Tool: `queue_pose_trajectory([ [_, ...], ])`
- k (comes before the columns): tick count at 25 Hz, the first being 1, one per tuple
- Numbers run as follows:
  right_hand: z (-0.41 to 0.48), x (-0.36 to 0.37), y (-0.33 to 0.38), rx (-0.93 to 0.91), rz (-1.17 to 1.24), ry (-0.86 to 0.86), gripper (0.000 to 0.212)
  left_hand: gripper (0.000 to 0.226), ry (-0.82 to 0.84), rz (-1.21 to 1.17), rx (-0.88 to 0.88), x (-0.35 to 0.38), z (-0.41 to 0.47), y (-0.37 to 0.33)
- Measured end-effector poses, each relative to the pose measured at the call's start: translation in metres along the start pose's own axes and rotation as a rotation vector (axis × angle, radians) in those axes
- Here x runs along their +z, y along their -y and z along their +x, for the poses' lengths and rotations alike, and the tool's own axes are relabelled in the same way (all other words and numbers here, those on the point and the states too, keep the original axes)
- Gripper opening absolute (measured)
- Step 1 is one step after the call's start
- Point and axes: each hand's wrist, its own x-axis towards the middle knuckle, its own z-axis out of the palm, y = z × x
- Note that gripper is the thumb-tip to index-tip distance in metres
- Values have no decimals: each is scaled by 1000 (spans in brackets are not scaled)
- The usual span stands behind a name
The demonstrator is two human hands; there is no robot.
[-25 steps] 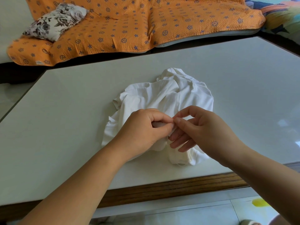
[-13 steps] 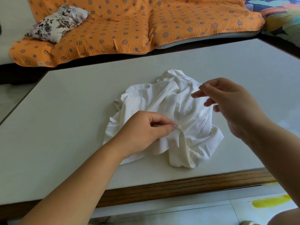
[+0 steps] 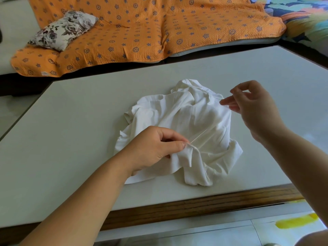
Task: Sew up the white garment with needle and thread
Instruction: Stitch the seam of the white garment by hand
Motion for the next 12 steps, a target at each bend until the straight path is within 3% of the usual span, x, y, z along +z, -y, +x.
queue_pose_trajectory([
  [5, 2, -7, -3, -100, -245, -43, 13, 19, 13, 3, -24, -2, -1, 1],
  [12, 8, -15, -14, -104, -325, -59, 13, 16, 16, 1, -35, -3, -1, 0],
])
